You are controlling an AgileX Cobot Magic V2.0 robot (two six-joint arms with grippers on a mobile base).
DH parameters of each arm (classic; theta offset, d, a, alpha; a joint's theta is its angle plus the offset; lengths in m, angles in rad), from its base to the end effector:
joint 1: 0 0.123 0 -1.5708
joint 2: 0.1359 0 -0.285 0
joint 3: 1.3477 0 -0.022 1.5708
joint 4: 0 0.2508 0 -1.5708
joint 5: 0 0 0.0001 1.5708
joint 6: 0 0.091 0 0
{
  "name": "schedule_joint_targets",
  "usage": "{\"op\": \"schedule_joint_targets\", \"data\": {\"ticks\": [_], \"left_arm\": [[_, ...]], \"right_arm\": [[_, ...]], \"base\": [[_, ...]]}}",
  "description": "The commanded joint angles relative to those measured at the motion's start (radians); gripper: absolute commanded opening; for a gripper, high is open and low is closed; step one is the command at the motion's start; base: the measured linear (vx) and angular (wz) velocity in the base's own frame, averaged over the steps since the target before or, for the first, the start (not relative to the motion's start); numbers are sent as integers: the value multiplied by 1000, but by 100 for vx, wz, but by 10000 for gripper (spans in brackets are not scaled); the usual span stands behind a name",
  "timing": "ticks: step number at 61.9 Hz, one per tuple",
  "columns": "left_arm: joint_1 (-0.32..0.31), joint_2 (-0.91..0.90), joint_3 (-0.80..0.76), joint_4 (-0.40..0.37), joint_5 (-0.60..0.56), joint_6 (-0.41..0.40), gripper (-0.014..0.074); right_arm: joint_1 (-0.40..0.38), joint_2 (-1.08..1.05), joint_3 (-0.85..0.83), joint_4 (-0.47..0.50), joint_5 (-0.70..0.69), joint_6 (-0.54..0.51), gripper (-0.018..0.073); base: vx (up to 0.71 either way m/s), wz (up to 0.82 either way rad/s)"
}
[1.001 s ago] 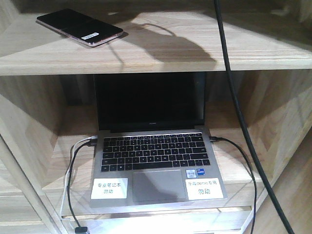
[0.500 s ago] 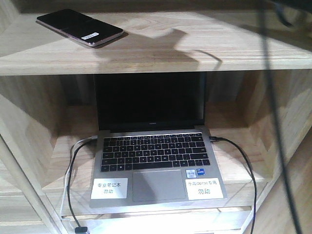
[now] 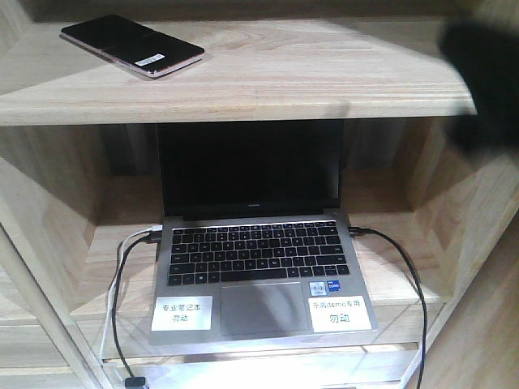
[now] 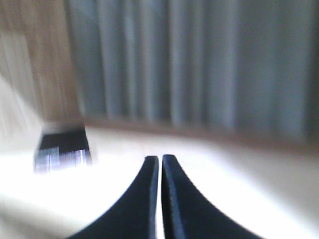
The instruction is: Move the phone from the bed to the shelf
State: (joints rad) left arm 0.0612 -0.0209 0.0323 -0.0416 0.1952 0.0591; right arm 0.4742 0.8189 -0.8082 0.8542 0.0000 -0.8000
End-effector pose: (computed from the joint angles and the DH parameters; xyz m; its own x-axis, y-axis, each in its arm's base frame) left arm 0.0556 0.0027 0.1857 -0.1197 0.0110 -0.9928 -0.0510 0.9986 0.0172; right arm 0.1552 0.0797 0.4036 0.0432 0.0830 -0.9956 -0.4596 0.8865 0.0540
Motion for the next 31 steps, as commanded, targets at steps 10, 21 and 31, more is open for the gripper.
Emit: {"op": "schedule_joint_targets", "data": {"ticks": [10,21,31], "left_arm": [[0,-7,7,-9,-73,0,1],[0,-7,7,-9,-73,0,1],[0,-7,7,-9,-73,0,1]], "right_arm": [[-4,-237,228,53,-12,2,-5],[-4,-379,369,89,26,2,-5],[-4,-466,458,106,25,2,-5]], "base": [[0,0],[0,0],[0,0]]}}
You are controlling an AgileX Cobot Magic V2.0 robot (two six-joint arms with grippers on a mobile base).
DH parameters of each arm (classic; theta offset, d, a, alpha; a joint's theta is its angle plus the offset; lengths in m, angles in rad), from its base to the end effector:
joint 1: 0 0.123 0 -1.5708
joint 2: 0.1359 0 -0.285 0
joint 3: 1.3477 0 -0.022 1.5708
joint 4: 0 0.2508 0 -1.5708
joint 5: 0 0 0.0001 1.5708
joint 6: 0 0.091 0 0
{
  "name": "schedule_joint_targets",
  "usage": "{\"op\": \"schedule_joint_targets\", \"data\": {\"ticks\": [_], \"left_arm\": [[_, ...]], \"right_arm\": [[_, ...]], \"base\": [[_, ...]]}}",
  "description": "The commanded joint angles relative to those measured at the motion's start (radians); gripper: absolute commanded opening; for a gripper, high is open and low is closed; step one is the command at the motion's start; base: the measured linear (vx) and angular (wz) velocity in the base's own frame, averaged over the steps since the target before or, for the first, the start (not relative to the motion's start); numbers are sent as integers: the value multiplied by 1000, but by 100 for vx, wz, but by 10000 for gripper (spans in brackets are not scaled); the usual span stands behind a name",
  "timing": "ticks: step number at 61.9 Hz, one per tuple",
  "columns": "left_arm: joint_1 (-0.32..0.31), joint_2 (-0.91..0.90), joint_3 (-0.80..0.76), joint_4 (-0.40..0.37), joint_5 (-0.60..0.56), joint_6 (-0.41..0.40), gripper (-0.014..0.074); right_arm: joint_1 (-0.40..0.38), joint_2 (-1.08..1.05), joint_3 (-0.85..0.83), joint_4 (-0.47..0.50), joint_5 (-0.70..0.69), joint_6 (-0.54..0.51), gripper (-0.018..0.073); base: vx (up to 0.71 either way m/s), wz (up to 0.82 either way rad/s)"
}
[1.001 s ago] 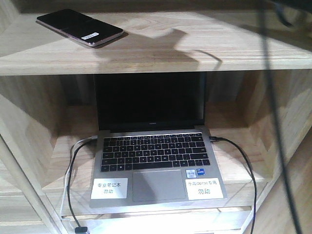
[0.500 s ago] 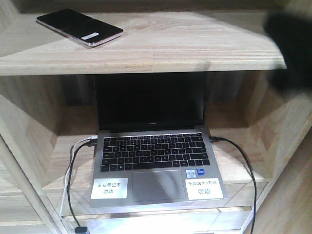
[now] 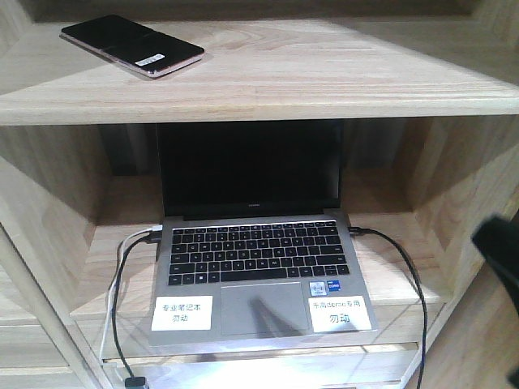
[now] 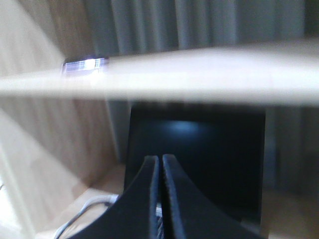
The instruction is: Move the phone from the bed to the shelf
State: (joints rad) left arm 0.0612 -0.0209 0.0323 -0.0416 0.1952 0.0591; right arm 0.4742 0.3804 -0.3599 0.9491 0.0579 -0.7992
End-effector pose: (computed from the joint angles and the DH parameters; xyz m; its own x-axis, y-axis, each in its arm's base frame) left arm 0.0556 0.0027 0.1857 -0.1197 0.0110 -0.9928 -0.0510 0.9986 0.0172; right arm 0.0797 0.0458 0.3053 -0.0450 0.1437 -0.9886 -0.4968 0.8554 0.1469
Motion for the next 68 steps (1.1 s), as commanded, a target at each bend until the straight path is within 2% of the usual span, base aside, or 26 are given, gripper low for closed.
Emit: {"op": "schedule_joint_targets", "data": {"ticks": [1,68], "left_arm": [[0,-7,7,-9,-73,0,1],[0,-7,7,-9,-73,0,1]], "right_arm": [[-4,-32,15,11,-33,2,-5],[-4,-58,41,4,-42,3,-5]], "base": [[0,0],[0,0]]}}
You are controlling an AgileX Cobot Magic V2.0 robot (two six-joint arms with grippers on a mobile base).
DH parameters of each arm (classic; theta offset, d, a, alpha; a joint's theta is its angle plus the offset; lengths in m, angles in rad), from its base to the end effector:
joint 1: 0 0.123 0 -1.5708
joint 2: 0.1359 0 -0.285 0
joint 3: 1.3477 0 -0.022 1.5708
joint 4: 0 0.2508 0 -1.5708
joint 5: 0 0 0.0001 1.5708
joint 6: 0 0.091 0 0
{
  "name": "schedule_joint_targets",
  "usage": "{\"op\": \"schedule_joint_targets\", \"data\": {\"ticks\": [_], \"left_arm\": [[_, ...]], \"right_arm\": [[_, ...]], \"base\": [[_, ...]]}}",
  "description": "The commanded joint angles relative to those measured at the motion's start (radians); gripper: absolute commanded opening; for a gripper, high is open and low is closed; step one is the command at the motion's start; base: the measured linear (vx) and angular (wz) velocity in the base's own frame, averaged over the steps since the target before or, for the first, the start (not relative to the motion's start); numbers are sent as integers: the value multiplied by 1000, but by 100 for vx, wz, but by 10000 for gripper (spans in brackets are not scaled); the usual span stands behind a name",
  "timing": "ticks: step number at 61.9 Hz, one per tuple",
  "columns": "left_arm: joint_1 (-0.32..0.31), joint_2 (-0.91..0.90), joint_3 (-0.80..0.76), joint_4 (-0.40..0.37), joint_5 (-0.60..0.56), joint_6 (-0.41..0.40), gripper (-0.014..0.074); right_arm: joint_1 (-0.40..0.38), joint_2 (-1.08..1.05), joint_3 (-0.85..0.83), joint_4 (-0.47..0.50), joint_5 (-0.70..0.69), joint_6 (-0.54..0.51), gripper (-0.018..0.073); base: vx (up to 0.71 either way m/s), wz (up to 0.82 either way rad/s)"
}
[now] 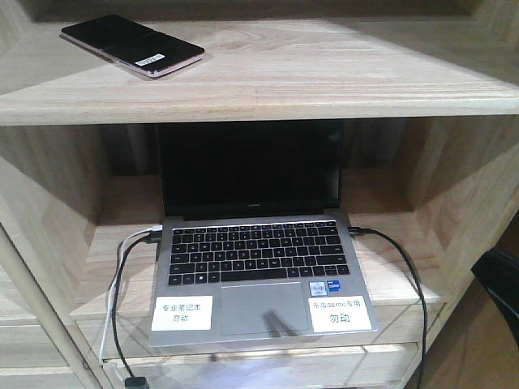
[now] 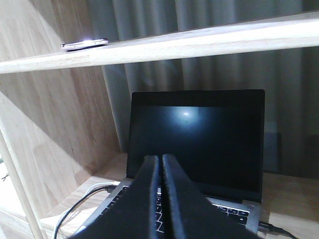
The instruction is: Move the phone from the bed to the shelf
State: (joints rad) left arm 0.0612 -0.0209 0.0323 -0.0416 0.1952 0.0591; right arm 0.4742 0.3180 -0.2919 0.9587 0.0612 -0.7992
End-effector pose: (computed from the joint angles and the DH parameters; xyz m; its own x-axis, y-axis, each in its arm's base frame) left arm 0.0556 0.0027 0.1857 -0.1197 0.0110 -0.9928 -0.0510 0.9986 0.0172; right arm 0.0723 0.0423 0.2875 -0.0563 0.1484 -0.9873 -0.4979 0.8530 0.1566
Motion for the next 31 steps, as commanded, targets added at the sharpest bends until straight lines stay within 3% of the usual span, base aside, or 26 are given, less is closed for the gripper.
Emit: {"op": "schedule_joint_targets", "data": {"ticks": [1,9,24,31], "left_arm": [[0,-7,7,-9,-73,0,1],[0,-7,7,-9,-73,0,1],[0,-7,7,-9,-73,0,1],[0,-7,7,-9,-73,0,1]], "right_arm": [[-4,4,-27,-15,-46,3,-5],[-4,4,-27,-142,-44,95,-5],[-4,4,-27,-639,-42,592,-5],[-4,4,-27,-841,-42,768,-5]], "base": [[0,0],[0,0],[0,0],[0,0]]}}
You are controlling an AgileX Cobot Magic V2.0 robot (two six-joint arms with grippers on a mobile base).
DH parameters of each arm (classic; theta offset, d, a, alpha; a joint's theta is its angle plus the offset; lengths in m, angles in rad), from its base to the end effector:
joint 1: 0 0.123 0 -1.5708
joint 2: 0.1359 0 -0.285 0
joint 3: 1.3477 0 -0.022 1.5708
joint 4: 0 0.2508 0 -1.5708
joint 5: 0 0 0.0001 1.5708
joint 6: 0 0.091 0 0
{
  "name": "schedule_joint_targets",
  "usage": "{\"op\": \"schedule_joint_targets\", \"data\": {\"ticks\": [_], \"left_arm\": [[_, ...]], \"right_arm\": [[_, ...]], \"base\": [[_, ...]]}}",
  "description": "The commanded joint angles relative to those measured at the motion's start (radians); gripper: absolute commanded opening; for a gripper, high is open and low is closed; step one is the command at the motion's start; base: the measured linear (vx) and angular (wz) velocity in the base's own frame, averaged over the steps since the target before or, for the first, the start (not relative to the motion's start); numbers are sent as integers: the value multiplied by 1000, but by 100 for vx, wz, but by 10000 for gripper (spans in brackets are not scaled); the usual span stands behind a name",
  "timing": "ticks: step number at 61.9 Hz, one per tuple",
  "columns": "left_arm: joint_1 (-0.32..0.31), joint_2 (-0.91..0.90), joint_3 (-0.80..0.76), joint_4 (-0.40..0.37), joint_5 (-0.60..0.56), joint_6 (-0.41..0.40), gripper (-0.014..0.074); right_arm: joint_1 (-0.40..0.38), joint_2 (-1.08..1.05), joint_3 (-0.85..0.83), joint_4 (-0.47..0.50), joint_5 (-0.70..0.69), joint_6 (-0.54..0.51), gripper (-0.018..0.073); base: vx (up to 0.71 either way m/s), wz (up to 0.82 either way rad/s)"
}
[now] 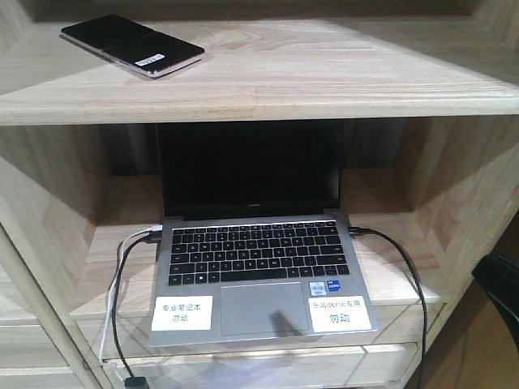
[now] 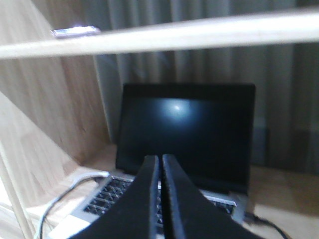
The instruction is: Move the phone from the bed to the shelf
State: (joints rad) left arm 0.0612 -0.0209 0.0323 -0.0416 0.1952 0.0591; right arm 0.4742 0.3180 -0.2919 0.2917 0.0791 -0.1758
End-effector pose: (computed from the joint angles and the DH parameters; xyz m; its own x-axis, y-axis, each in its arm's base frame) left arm 0.0556 0.0027 0.1857 -0.1197 0.0110 -0.9928 -0.0510 0.9986 0.0172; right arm 0.0736 0.0401 0.2838 -0.0677 0.0942 -0.9932 -0.4721 0.8740 0.1151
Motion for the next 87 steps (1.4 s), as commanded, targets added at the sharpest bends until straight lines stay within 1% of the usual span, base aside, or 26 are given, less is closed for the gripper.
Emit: {"op": "schedule_joint_targets", "data": {"ticks": [1,5,12,16,20,27,47,55,60,68,72,82,87], "left_arm": [[0,-7,7,-9,-73,0,1],[0,-7,7,-9,-73,0,1],[0,-7,7,-9,-73,0,1],[0,-7,7,-9,-73,0,1],[0,-7,7,-9,-73,0,1],[0,-7,7,-9,-73,0,1],[0,-7,7,-9,-73,0,1],[0,-7,7,-9,-73,0,1],[0,-7,7,-9,-73,0,1],[0,-7,7,-9,-73,0,1],[0,-7,7,-9,-73,0,1],[0,-7,7,-9,-73,0,1],[0,-7,7,-9,-73,0,1]], "right_arm": [[-5,4,-27,-189,-60,159,-5],[-5,4,-27,-223,-60,194,-5],[-9,4,-27,-226,-58,182,-5],[-32,4,-27,-226,-55,176,-5],[-69,4,-23,-226,-57,176,-5],[-156,-4,3,-225,-56,176,-5],[-430,-128,125,-226,-57,176,-5],[-501,-193,188,-226,-66,166,-5],[-519,-231,238,-226,-70,163,-5],[-519,-309,331,-226,-102,163,-5],[-519,-345,329,-235,-32,154,-5],[-519,-340,329,-238,-25,110,-5],[-519,-340,329,-238,-25,104,-5]], "base": [[0,0],[0,0],[0,0],[0,0],[0,0],[0,0],[0,0],[0,0],[0,0],[0,0],[0,0],[0,0],[0,0]]}}
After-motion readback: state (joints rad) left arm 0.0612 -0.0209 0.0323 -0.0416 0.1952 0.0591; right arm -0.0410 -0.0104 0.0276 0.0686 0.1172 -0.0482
